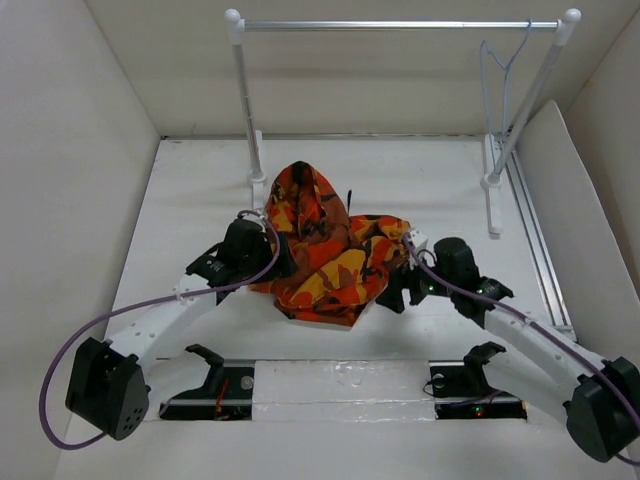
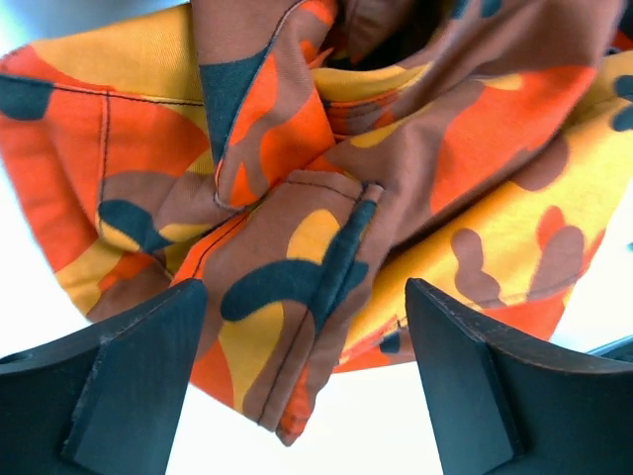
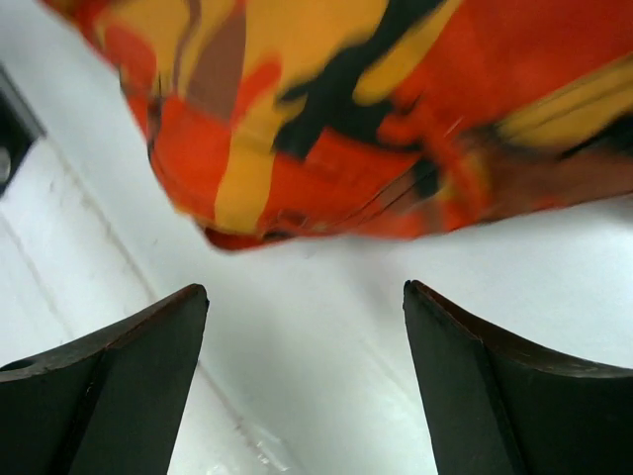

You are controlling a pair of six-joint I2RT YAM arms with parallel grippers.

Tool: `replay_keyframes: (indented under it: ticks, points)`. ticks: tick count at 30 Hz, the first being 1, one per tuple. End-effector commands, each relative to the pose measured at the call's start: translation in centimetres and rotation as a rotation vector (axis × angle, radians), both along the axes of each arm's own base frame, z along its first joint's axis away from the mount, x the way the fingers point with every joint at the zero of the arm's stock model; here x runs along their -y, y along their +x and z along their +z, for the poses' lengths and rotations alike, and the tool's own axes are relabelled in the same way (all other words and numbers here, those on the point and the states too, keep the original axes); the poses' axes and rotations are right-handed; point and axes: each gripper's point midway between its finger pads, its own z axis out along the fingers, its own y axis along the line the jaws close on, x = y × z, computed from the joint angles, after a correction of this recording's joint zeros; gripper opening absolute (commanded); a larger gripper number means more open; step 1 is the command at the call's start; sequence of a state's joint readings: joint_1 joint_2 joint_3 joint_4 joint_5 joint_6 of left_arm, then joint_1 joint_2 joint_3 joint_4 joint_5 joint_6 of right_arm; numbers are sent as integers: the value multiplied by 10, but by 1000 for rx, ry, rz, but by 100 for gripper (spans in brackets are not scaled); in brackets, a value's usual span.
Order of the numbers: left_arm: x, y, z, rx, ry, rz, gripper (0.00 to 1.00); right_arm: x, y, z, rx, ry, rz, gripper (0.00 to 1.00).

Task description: Place the trousers on the hanger

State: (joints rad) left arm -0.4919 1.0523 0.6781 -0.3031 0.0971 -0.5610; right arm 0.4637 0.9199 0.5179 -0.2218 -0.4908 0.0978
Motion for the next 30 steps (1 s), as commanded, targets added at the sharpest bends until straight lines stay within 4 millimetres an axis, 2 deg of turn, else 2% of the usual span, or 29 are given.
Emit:
replay_keyframes:
  ticks: [1, 3, 8, 11, 12, 13, 14, 15, 16, 17, 18, 19, 20, 21, 23, 24, 26, 27, 28, 29, 30]
  points:
    - [6, -1, -18, -57, -22, -14, 77, -22, -21, -17, -82, 84, 54, 86]
    - [5, -1, -26, -77, -9, 1, 70, -32, -14, -18, -54, 131, 58, 87]
    - [2, 4, -37, -99, -10, 48, 66, -38, 11, -37, -32, 88, 37, 89]
    - [4, 5, -46, -107, -18, 56, 56, -48, 23, -49, -30, 110, 44, 90]
    - [4, 8, -46, -107, -26, 64, 41, -52, 32, -51, -5, 124, 35, 88]
    - [5, 9, -45, -101, -35, 63, 31, -54, 34, -52, 4, 133, 31, 85]
    - [5, 13, -44, -91, -36, 71, 21, -54, 38, -51, 17, 137, 19, 79]
    - [7, 19, -36, -71, -43, 79, 1, -53, 46, -48, 43, 139, -10, 59]
    - [7, 24, -29, -52, -41, 88, 0, -54, 49, -38, 70, 150, -15, 46]
    - [3, 28, -22, -46, -36, 103, 0, -54, 62, -20, 127, 156, -24, 33]
    - [7, 42, 7, 19, -53, 98, 0, -45, 64, -19, 115, 98, -53, 14]
    - [3, 52, 23, 60, -51, 119, 0, -41, 71, 13, 198, 92, -66, 9]
    - [-4, 58, 41, 92, -53, 141, 0, -41, 91, 60, 331, 63, -64, 2]
    - [-5, 74, 82, 171, -84, 156, 0, -27, 93, 65, 316, -24, -108, 0]
    - [-21, 87, 126, 242, -105, 203, 0, -16, 104, 119, 437, -71, -113, 0]
    - [-24, 98, 178, 340, -143, 220, 0, -7, 111, 166, 489, -81, -130, 0]
    - [-38, 106, 227, 416, -161, 261, 0, 3, 120, 212, 563, -119, -137, 0]
    - [-40, 106, 291, 539, -211, 265, 0, 10, 115, 268, 627, -105, -143, 0]
    - [-43, 105, 319, 588, -223, 275, 0, 20, 119, 293, 655, -114, -165, 0]
    - [-43, 107, 337, 599, -225, 279, 0, 26, 117, 317, 694, -128, -163, 0]
    - [-45, 96, 393, 706, -283, 278, 0, 29, 116, 323, 667, -148, -151, 0]
